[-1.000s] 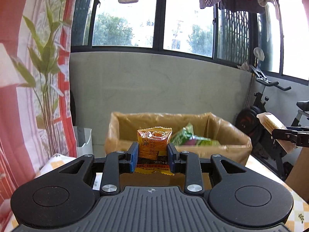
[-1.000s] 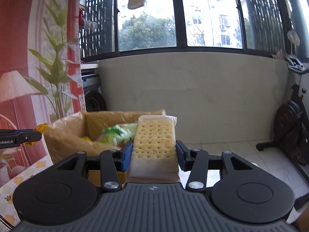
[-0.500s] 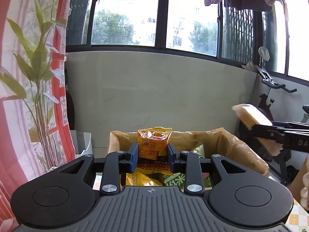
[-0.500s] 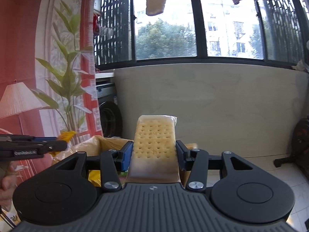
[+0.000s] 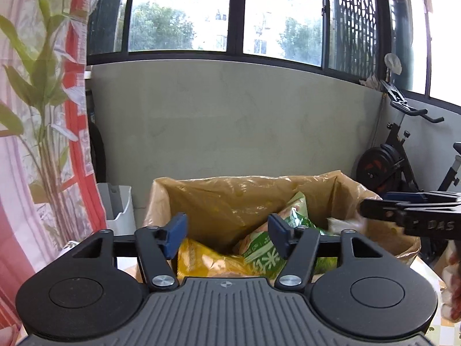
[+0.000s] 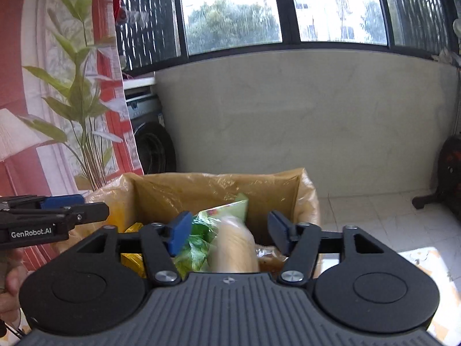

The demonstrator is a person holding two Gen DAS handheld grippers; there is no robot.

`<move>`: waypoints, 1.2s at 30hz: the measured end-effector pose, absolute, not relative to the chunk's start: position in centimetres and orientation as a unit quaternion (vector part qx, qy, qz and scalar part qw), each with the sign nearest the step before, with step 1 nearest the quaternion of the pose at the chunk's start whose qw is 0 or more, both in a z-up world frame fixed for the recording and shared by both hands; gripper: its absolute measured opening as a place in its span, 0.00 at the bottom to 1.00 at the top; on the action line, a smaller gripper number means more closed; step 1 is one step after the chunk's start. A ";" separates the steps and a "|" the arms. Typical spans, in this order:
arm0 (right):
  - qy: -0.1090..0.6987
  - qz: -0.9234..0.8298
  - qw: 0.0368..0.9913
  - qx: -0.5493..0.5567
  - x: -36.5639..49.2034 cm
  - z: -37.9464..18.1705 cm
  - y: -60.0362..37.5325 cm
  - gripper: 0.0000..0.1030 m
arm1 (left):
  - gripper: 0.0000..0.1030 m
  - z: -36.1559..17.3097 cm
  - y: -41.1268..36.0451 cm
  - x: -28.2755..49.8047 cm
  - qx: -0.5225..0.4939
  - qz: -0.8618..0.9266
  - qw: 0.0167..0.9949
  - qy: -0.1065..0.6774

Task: Organize snacks
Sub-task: 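Open both grippers over the box to drop the cracker pack and yellow packet, then move both tools back from the box toward the snack pile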

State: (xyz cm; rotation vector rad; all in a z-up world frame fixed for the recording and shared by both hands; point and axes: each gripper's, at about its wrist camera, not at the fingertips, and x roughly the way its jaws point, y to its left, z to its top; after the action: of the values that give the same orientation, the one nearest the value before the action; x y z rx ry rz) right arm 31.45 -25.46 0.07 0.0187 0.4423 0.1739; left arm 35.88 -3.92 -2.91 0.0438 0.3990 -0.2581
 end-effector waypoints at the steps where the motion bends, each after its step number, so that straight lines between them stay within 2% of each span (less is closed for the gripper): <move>1: 0.216 0.088 0.972 0.009 30.9 0.2 -25.8 0.62 | 0.63 -2.9 -3.7 35.6 0.019 -0.128 0.971 0.202; 9: 0.190 0.116 0.975 0.016 24.9 0.0 -27.6 0.62 | 0.63 -2.7 -2.3 31.1 0.011 -0.135 0.970 0.200; 15: 0.195 0.125 0.973 0.017 20.1 -2.6 -28.5 0.62 | 0.63 -4.9 -1.9 27.0 0.010 -0.144 0.968 0.207; 21: 0.244 0.113 0.963 0.021 16.5 -7.7 -29.3 0.62 | 0.63 -8.7 -1.5 24.3 0.000 -0.135 0.961 0.241; 29: 0.354 0.099 0.930 -0.012 13.6 -15.3 -27.5 0.62 | 0.63 -12.9 -1.2 22.6 0.010 -0.117 0.955 0.271; 31: 0.368 0.102 0.924 -0.024 13.3 -16.3 -26.7 0.67 | 0.63 -13.5 -1.0 22.8 0.004 -0.114 0.953 0.279; 36: 0.376 0.109 0.918 -0.065 12.3 -17.8 -25.6 0.69 | 0.63 -15.0 -0.9 22.9 0.000 -0.111 0.949 0.295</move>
State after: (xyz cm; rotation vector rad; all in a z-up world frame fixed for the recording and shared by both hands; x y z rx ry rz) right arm 12.30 -25.56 -17.81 -0.1342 0.7743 0.2249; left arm 22.88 -0.86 -14.98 0.0001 0.6003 -0.2255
